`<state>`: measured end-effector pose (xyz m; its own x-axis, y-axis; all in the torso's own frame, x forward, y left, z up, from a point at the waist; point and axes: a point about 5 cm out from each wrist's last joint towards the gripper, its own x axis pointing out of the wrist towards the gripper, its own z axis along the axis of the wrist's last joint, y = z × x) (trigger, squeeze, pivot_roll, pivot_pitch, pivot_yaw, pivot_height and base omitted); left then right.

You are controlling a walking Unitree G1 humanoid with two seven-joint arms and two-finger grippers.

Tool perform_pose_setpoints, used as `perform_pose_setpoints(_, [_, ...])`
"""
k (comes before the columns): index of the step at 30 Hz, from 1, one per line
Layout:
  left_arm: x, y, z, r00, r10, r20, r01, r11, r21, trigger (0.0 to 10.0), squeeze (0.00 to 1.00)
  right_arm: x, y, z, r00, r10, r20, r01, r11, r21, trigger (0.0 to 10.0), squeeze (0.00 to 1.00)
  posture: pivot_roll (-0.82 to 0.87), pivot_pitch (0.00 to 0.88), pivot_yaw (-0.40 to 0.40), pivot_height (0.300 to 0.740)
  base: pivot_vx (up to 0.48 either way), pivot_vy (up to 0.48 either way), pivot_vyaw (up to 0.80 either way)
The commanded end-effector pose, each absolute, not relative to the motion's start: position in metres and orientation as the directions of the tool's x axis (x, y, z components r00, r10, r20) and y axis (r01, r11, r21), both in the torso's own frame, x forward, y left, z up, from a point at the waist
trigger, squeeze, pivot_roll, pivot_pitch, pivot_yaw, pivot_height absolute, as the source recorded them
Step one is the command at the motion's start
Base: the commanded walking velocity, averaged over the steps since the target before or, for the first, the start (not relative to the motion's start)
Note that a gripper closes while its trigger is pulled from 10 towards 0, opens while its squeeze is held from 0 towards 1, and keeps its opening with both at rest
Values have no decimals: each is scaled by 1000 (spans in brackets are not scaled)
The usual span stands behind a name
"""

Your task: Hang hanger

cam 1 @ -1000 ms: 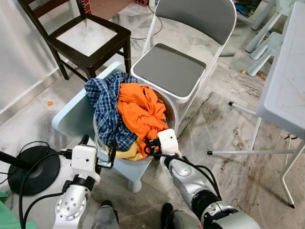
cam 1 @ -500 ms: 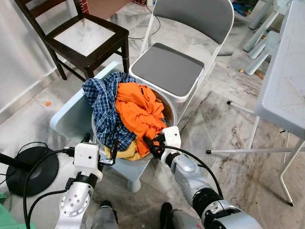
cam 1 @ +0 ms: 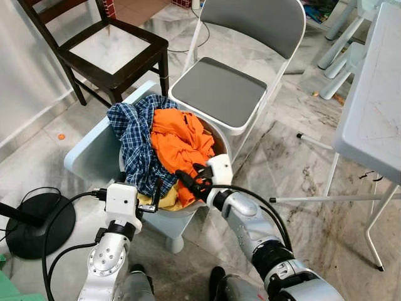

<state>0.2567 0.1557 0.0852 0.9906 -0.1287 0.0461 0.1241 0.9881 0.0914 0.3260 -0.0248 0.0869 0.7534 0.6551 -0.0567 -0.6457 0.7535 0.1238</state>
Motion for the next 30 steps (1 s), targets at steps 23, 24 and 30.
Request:
perform_pose_setpoints(23, [257, 155, 78, 991, -132, 32, 128, 987, 97, 10000, 0, 323, -33, 86, 831, 555, -29, -554, 832, 42, 10000, 1000, 326, 266, -138, 740, 0, 0, 0])
perform_pose_setpoints(24, [257, 155, 78, 991, -131, 32, 128, 987, 97, 10000, 0, 323, -36, 87, 837, 546, -25, -545, 837, 45, 10000, 1000, 323, 263, -139, 740, 0, 0, 0])
perform_pose_setpoints(30, [258, 154, 77, 990, -134, 33, 131, 987, 94, 10000, 0, 321, -53, 84, 855, 519, -20, -518, 855, 38, 10000, 1000, 310, 258, -139, 740, 0, 0, 0])
